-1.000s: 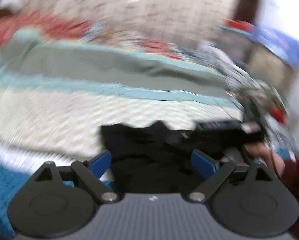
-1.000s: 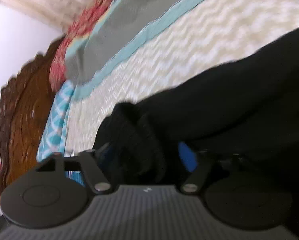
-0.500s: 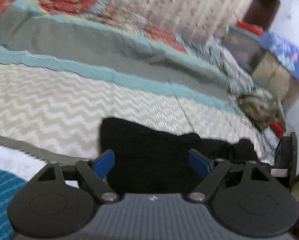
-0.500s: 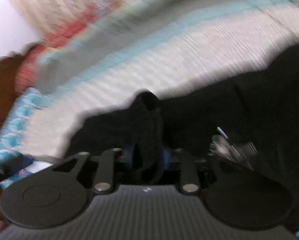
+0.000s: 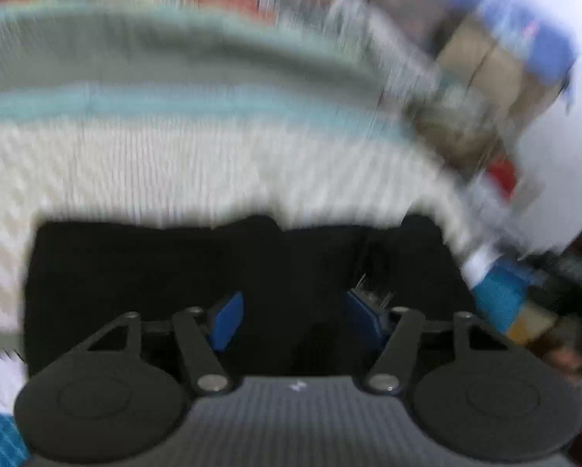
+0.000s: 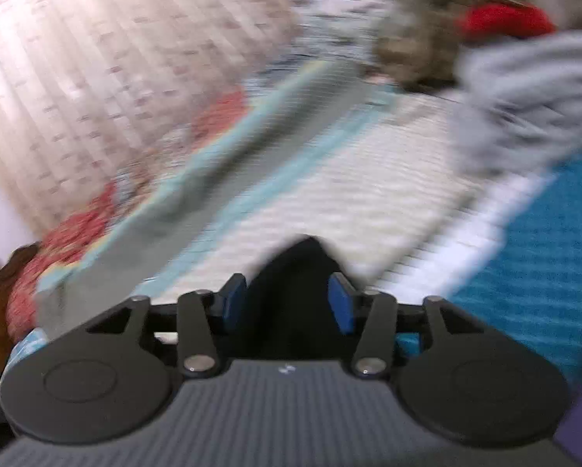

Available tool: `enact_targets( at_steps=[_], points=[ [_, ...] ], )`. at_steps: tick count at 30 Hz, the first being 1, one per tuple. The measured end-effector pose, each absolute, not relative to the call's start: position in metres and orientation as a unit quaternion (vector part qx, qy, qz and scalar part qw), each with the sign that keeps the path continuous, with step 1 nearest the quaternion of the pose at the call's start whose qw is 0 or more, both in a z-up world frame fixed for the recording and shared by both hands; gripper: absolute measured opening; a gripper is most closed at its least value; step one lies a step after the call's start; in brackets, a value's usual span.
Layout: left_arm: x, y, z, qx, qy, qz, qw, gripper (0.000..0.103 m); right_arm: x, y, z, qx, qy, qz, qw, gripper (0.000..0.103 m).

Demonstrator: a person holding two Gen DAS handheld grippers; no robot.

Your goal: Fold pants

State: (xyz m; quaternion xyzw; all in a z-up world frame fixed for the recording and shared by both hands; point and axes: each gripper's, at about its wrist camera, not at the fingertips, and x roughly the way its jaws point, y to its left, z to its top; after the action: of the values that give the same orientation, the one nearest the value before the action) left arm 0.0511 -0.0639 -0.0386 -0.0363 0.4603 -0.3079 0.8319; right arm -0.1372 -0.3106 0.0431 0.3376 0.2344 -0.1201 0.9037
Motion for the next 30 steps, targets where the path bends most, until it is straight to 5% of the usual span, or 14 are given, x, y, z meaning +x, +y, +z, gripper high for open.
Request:
enact_targets(
  at_steps=[3, 9, 12, 20, 24, 25, 26, 27, 30],
  points=[
    [0.048, -0.07, -0.063, -0.012, 0.465, -0.29, 0.836, 0.061, -0.147, -0.325, 0.018, 0.374, 0.253, -0.14, 0.881, 0.057],
    [0.06, -0.067, -0.008, -0.048, 0.489, -0.28, 0.825, 0.056, -0.126, -0.315, 0.001, 0.383, 0.286, -0.093, 0.873, 0.056],
    [0.065, -0.075, 0.027, -0.076, 0.468, -0.305, 0.826, 0.061, -0.124, -0.309, 0.01, 0.358, 0.292, -0.091, 0.882, 0.019],
    [0.071, -0.194, 0.064, 0.032, 0.502, -0.355, 0.788, 0.092, -0.118, -0.237, 0.074, 0.187, 0.24, -0.005, 0.953, 0.018],
    [0.073, -0.229, 0.047, 0.086, 0.545, -0.345, 0.759, 0.091, -0.118, -0.206, 0.076, 0.107, 0.242, 0.024, 0.964, 0.018],
    [0.073, -0.233, 0.042, 0.1, 0.547, -0.341, 0.758, 0.08, -0.12, -0.2, 0.077, 0.093, 0.243, 0.034, 0.965, 0.018],
    [0.073, -0.235, 0.038, 0.122, 0.541, -0.331, 0.764, 0.047, -0.125, -0.198, 0.077, 0.08, 0.24, 0.044, 0.966, 0.018],
    [0.075, -0.233, 0.036, 0.132, 0.537, -0.316, 0.771, 0.033, -0.129, -0.191, 0.078, 0.064, 0.235, 0.054, 0.968, 0.018],
    [0.088, -0.198, 0.04, 0.056, 0.55, -0.32, 0.769, 0.016, -0.135, -0.181, 0.08, 0.03, 0.225, 0.06, 0.972, 0.022]
  ],
)
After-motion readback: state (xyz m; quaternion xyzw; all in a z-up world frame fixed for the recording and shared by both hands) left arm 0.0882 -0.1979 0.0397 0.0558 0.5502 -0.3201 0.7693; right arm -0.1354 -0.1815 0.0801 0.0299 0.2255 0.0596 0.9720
